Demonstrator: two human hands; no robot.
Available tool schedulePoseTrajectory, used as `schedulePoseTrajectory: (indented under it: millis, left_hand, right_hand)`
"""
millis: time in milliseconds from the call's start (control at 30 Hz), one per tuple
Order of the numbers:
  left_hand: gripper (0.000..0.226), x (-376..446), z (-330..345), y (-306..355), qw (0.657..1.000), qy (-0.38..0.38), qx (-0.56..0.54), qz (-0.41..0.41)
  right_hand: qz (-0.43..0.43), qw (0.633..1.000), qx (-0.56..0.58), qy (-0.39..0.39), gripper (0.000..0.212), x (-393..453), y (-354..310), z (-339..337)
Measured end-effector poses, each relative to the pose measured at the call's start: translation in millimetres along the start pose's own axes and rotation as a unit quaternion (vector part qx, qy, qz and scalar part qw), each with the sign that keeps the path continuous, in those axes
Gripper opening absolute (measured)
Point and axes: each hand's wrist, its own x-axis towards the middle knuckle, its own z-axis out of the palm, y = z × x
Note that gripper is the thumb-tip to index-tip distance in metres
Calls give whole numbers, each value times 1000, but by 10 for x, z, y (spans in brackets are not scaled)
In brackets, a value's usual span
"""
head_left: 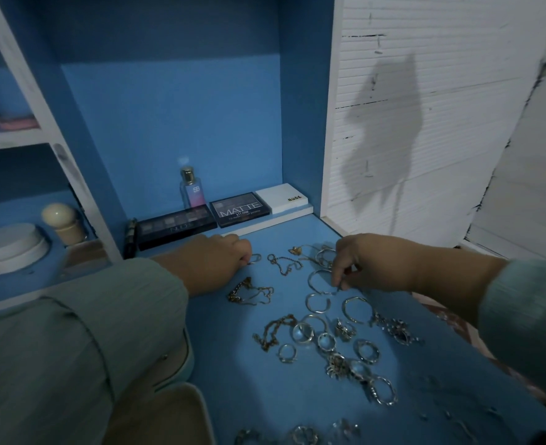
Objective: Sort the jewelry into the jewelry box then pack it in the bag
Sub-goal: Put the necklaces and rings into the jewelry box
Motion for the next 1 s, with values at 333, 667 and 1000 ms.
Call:
schedulePoseTrajectory:
  millis: [333, 667, 1000]
  left_hand:
    - [16, -7, -127, 55, 995, -78, -40, -51]
    - [28, 527, -347, 660, 987, -15, -137, 85]
    - [20, 647, -240, 792, 992, 20, -72, 103]
  right_hand:
    - [-38, 999, 29, 19, 23, -78, 27, 54]
    - [-18, 997, 66, 32, 17, -315, 164, -83]
    - [-27, 997, 62, 28, 14, -406, 224, -42]
